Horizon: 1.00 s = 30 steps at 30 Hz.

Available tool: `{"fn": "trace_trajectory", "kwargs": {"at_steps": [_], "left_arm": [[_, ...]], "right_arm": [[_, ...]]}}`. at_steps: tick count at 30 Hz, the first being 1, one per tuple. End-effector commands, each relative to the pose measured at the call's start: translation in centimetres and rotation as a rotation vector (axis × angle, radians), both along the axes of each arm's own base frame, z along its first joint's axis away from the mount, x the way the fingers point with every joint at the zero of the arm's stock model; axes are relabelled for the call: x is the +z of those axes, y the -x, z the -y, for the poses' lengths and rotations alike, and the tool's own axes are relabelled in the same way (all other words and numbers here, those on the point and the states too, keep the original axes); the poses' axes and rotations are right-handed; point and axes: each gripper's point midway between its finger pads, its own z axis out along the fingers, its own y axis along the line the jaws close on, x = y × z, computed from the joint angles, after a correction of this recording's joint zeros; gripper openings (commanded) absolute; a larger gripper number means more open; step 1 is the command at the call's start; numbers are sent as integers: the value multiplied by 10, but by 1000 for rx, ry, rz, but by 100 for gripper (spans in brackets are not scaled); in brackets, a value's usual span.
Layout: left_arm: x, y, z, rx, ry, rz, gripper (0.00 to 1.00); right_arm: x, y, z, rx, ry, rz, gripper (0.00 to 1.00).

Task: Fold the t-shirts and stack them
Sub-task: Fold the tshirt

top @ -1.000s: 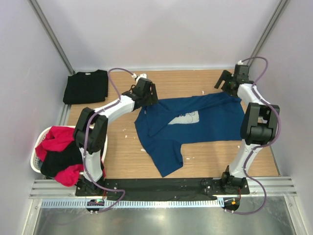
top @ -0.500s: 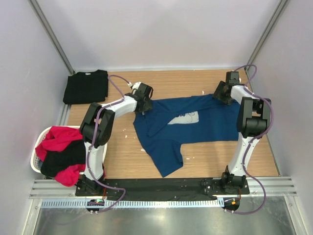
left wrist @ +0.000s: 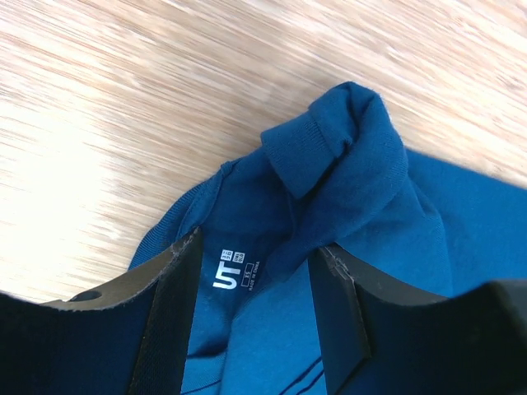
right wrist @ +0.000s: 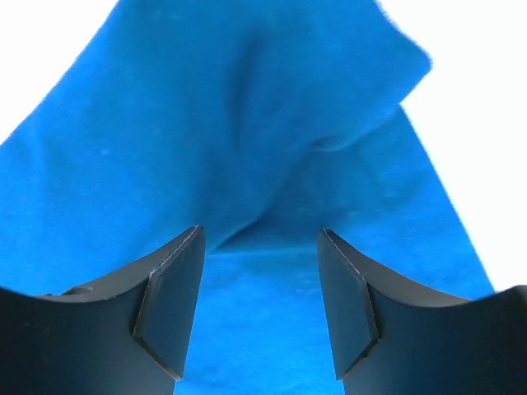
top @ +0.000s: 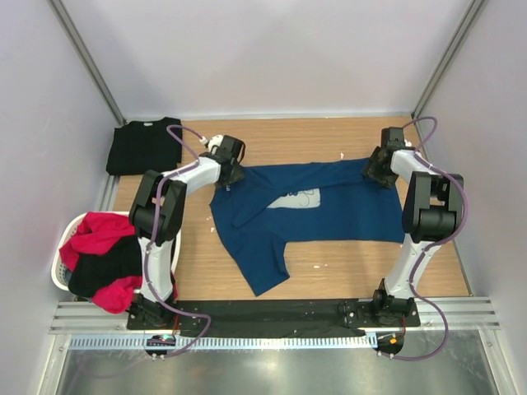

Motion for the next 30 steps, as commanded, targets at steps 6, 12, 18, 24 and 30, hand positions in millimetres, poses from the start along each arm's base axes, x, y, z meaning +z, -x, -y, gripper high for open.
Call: {"fn": "trace_trajectory", "kwargs": {"at_steps": [6,12,18,24,30], "left_arm": [[26,-9,-7,-99,7,25,59],[83,-18,0,-147,35,130,81],[118,3,-5,-74,111,177,93],[108,29,-1,-41,202,123,93],[106,45,-3,-20,230,90,93]], "right_arm": [[71,-25,23,-81,92,119,62],[93,-49,58,-197,126,179,57],[69,-48,82,-318,97,164,56],[36,-46,87,-340,84,113,54],[16,-48,86,-348,59,106,50]]}}
